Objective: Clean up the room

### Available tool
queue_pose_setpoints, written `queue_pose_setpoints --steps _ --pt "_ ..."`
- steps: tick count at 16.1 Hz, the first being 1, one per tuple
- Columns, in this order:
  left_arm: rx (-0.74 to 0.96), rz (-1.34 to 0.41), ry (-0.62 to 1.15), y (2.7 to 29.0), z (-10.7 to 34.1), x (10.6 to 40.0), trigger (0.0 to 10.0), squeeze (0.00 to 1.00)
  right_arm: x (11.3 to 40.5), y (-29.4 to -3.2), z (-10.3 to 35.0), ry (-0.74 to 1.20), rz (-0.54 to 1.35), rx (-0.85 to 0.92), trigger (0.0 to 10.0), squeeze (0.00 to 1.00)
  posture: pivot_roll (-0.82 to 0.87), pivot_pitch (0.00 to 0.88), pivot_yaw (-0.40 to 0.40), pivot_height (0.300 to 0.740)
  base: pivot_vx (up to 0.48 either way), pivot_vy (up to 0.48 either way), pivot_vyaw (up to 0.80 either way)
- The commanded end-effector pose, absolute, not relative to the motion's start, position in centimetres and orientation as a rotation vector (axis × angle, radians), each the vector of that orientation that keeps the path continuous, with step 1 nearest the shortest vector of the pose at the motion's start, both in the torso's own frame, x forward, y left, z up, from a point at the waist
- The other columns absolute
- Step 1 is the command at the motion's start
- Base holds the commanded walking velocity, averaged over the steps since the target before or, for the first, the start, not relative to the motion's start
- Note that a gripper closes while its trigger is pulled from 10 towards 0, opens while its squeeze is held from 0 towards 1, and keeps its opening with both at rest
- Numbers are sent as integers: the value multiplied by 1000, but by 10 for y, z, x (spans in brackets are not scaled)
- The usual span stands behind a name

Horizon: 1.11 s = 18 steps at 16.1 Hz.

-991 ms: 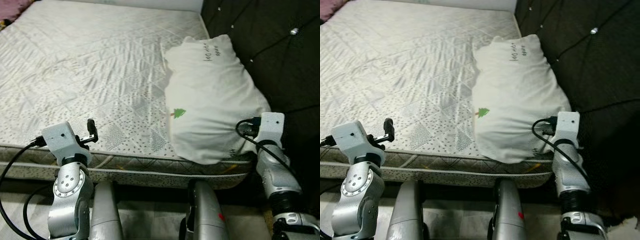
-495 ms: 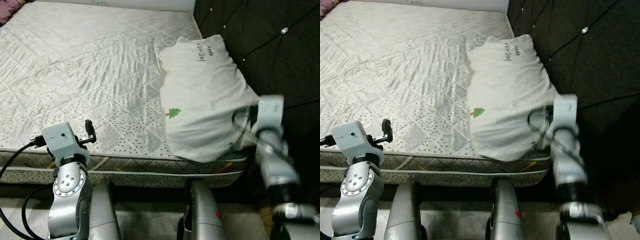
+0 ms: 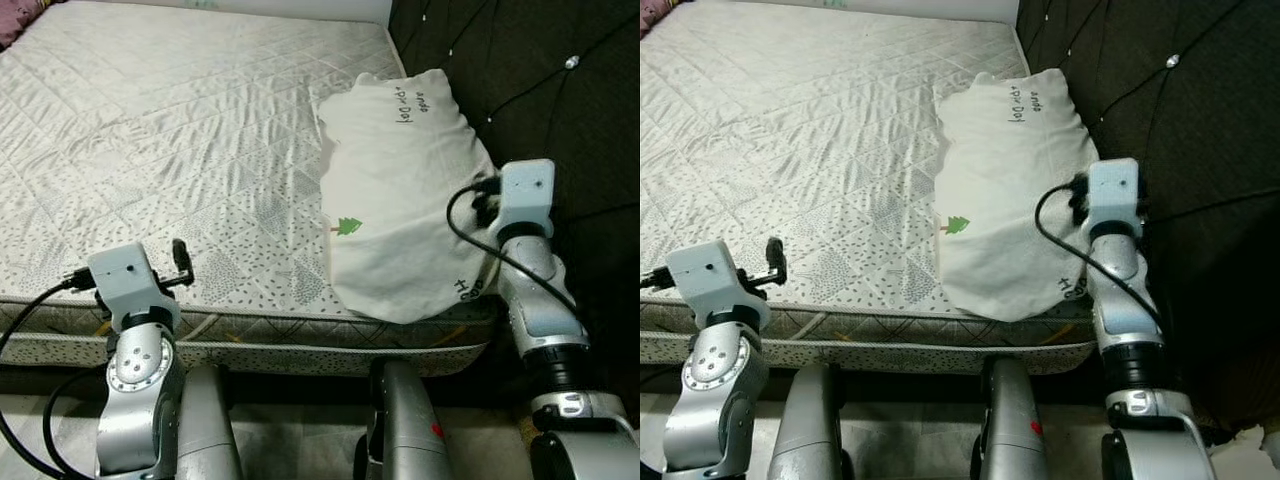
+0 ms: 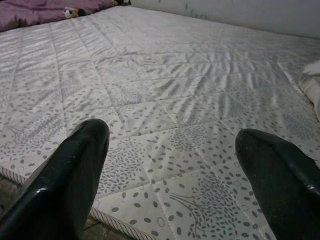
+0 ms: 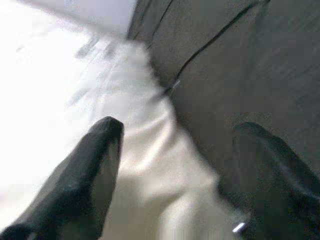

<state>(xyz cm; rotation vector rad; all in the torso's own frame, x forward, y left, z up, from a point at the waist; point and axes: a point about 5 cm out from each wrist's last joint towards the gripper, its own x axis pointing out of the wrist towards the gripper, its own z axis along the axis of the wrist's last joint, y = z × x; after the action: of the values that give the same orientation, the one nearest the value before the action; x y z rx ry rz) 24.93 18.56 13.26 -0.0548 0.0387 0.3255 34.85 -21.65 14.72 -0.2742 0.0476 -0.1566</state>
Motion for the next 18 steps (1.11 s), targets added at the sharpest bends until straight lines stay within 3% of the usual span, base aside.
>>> queue_pose_setpoints --steps 1,5,7,10,12,15,16,18 --pt "-50 317 37 182 135 250 10000 0 340 -210 104 283 -75 -227 10000 1000 88 41 -69 536 0 0 0" --pt "-49 317 41 184 134 250 10000 0 323 -211 66 503 -70 -109 10000 1000 93 35 -69 536 0 0 0" --pt "-48 319 43 185 133 251 10000 0 331 -212 79 427 -106 -100 10000 1000 93 28 -70 536 0 0 0" --pt "-54 323 33 184 136 253 10000 0 352 -208 132 117 -127 -85 10000 1000 94 18 -69 536 0 0 0" --pt "-79 353 31 187 135 253 10000 0 361 -192 180 -118 -108 -146 10000 1000 96 10 -64 536 0 0 0" --pt "-91 360 25 189 136 253 10000 0 361 -166 201 -217 -38 -141 10000 1000 97 6 -59 536 0 0 0" --pt "-94 357 21 189 137 254 10000 0 360 -159 200 -222 -10 -133 10000 0 99 5 -54 536 0 0 0" --pt "-96 347 5 188 139 255 10000 0 357 -145 191 -196 38 -81 10000 0 100 7 -50 536 0 0 0"
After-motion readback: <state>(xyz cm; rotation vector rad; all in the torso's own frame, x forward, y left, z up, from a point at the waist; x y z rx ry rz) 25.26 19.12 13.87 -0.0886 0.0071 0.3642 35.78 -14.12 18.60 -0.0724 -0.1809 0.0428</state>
